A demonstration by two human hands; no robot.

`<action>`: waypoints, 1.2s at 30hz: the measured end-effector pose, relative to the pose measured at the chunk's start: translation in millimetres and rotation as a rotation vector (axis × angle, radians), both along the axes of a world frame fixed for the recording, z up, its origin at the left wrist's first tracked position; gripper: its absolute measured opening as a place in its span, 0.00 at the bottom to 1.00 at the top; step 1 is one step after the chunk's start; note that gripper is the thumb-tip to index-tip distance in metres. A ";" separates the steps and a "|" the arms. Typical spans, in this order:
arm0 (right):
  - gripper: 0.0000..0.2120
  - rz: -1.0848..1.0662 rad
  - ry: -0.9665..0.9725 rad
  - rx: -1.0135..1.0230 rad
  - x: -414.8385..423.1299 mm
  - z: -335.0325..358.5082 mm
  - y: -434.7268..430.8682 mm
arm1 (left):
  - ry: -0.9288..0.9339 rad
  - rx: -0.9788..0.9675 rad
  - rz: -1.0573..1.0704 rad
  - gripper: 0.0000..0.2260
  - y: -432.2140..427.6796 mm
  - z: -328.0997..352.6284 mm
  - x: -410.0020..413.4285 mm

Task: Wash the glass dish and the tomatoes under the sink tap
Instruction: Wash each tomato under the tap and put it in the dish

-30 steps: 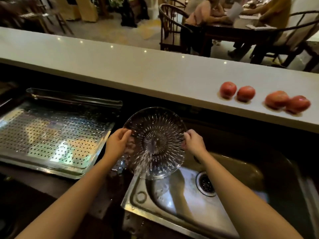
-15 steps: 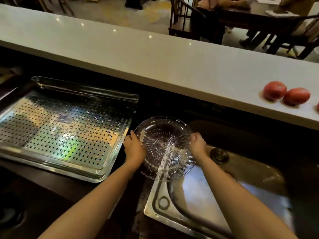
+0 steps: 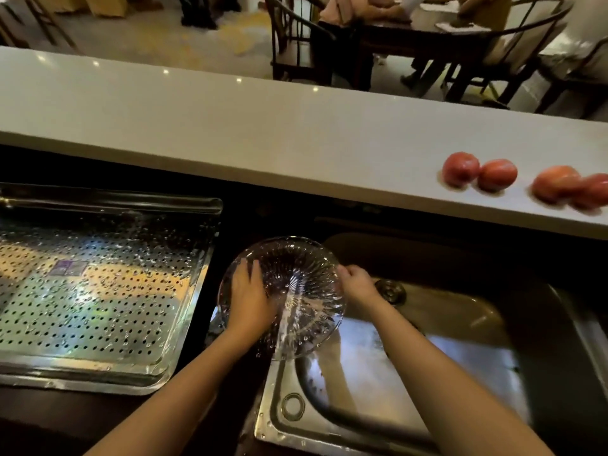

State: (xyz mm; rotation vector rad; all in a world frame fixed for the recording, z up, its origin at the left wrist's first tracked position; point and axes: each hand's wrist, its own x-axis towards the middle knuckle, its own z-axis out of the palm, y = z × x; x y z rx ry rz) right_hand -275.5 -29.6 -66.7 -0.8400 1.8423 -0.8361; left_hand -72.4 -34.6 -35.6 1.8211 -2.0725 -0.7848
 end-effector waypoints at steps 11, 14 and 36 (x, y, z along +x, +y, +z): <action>0.11 -0.128 0.736 -0.330 -80.2 130.7 65.0 | 0.088 -0.381 -0.341 0.31 19.5 134.6 -164.3; 0.09 -0.247 0.952 -0.497 -102.3 164.5 82.5 | -0.060 -0.399 -0.287 0.32 21.6 145.3 -174.8; 0.41 0.118 1.304 -0.233 -147.1 126.1 91.8 | 0.335 -0.386 -0.368 0.24 -31.4 155.8 -249.7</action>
